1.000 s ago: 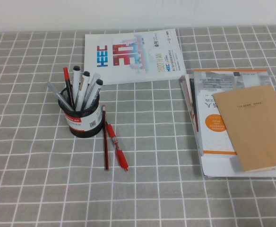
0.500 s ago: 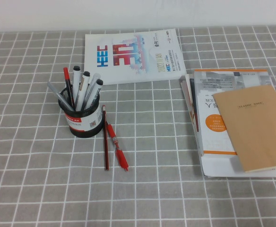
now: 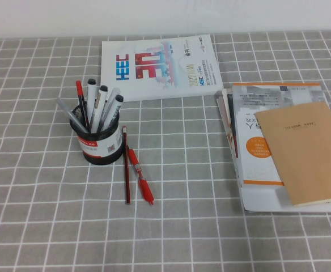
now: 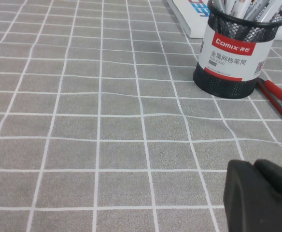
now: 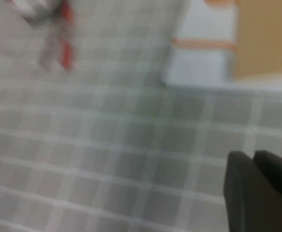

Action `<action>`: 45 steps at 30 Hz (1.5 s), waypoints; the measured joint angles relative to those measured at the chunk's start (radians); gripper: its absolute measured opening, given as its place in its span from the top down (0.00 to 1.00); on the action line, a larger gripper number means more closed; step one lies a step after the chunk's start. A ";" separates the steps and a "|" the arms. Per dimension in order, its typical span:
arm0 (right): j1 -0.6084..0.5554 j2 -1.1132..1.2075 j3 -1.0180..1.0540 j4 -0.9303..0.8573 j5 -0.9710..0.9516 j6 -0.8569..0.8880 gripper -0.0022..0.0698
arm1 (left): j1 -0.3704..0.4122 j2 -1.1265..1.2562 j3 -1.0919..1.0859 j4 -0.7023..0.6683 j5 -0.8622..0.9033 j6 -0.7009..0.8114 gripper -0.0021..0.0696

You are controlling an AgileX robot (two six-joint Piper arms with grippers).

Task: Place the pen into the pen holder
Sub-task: Pick up the pen on the table

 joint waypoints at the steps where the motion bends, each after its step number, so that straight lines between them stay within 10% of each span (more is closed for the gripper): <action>1: 0.000 0.054 -0.036 -0.070 0.051 0.017 0.99 | 0.000 0.000 0.000 0.000 0.000 0.000 0.98; 9: 0.039 0.486 -0.319 -0.248 0.216 0.076 0.99 | 0.000 0.000 0.000 0.000 0.000 0.000 0.98; 26: 0.585 1.232 -0.948 -0.553 0.348 0.370 0.98 | 0.000 0.000 0.000 0.000 0.003 0.000 0.98; 37: 0.652 1.539 -1.349 -0.517 0.354 0.389 0.57 | 0.000 0.000 0.000 0.000 0.003 0.000 0.98; 45: 0.699 1.714 -1.561 -0.568 0.360 0.396 0.52 | 0.000 0.000 0.000 0.000 0.003 0.000 0.98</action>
